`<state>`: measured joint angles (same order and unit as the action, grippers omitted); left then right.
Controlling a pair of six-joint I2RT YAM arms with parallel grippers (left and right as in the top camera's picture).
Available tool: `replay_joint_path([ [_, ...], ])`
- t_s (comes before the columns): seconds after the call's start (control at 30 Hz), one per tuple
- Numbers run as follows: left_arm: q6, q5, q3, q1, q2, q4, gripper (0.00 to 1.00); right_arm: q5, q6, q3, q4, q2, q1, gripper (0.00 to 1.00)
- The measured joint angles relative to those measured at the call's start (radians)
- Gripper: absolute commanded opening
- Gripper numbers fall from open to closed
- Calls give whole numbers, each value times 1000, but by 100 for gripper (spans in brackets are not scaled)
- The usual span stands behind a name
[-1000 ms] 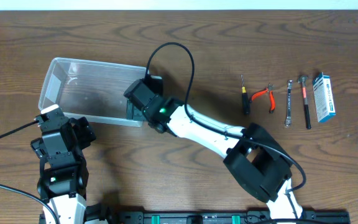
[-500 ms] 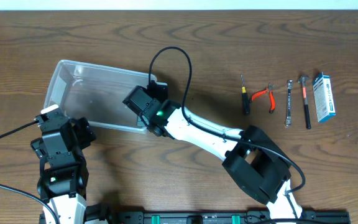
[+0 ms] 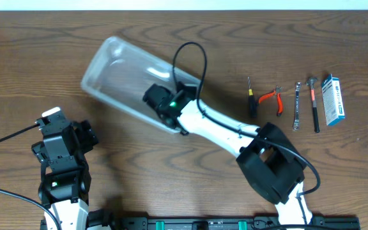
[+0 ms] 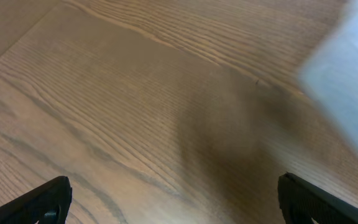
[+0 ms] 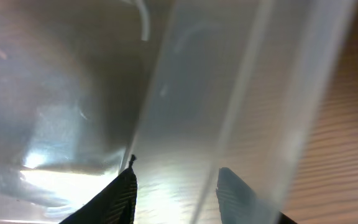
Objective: Pack container
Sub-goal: 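Drag the container rightward toward the tools and release it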
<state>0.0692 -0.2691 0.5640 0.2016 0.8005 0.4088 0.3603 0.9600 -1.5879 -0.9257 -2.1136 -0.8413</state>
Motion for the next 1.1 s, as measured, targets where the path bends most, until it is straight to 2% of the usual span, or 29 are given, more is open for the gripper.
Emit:
replay_joint_path([
  [0.17,0,0,0,0,0,0,98,35,-52,3,11,26,58,2],
  [0.37,0,0,0,0,0,0,98,1,-86,5,16,111,76,1],
  [0.63,0,0,0,0,0,0,98,44,-121,7,0,118,78,1],
  [0.8,0,0,0,0,0,0,98,90,-233,13,-24,204,109,1],
  [0.97,0,0,0,0,0,0,98,83,-372,13,-88,348,242,1],
  [1.1,0,0,0,0,0,0,98,-82,-510,13,-76,402,415,1],
])
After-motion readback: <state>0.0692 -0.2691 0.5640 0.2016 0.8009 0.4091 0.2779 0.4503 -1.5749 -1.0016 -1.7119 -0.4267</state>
